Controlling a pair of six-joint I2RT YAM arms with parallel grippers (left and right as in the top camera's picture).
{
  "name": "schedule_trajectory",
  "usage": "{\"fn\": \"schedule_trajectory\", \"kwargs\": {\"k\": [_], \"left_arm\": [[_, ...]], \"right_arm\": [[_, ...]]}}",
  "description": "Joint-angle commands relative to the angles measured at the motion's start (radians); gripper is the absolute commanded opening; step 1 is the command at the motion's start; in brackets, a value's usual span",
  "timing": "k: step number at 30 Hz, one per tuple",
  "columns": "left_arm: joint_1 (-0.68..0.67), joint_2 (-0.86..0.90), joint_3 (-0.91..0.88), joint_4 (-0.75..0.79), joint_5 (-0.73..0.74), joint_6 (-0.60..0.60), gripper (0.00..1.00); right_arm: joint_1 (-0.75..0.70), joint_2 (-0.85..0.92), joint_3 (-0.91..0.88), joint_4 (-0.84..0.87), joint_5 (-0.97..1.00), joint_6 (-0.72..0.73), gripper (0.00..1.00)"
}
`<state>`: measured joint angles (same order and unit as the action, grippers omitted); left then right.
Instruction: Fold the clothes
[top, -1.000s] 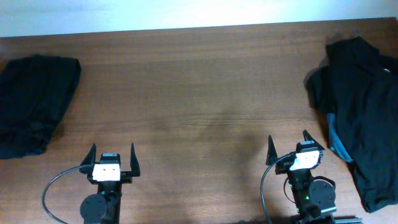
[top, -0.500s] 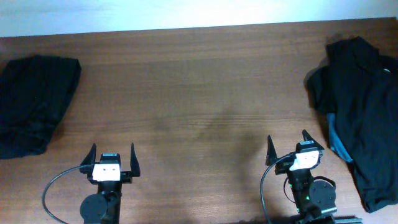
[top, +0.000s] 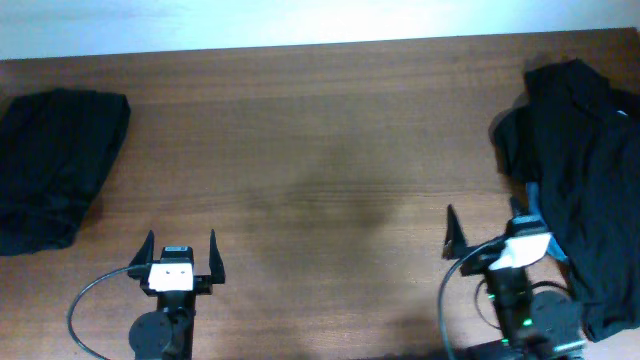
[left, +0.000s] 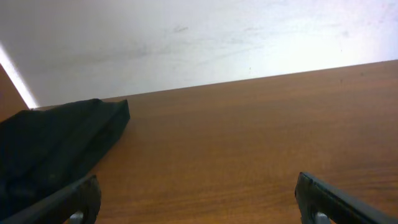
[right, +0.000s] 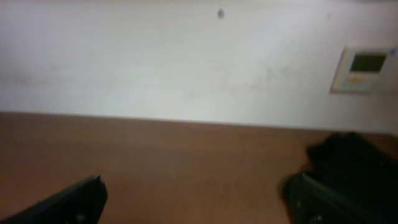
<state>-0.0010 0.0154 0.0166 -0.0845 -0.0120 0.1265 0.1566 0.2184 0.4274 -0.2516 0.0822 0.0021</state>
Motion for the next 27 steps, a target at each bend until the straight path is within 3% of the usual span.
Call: {"fn": "schedule_trajectory", "kwargs": {"k": [1, 7, 11, 19, 23, 27], "left_arm": [[-0.005, -0.008, -0.007, 0.002, -0.007, -0.013, 0.99], [-0.005, -0.008, -0.007, 0.002, -0.008, -0.013, 0.99], [-0.005, -0.008, -0.007, 0.002, -0.007, -0.013, 0.99], [-0.005, -0.008, -0.007, 0.002, -0.007, -0.013, 0.99], [-0.005, -0.008, -0.007, 0.002, -0.007, -0.013, 0.99], [-0.005, -0.008, -0.007, 0.002, -0.007, -0.013, 0.99]], "right_arm": [[-0.006, 0.193, 0.229, -0.109, 0.035, 0.062, 0.99], [-0.008, 0.63, 0.725, -0.443, 0.036, 0.054, 0.99], [-0.008, 0.89, 1.03, -0.666, 0.068, -0.041, 0.99], [-0.102, 1.312, 1.552, -1.004, 0.113, -0.054, 0.99], [-0.191, 1.427, 1.697, -1.093, 0.109, -0.053, 0.99], [-0.289, 1.483, 1.718, -1.103, 0.106, -0.054, 0.98]]}}
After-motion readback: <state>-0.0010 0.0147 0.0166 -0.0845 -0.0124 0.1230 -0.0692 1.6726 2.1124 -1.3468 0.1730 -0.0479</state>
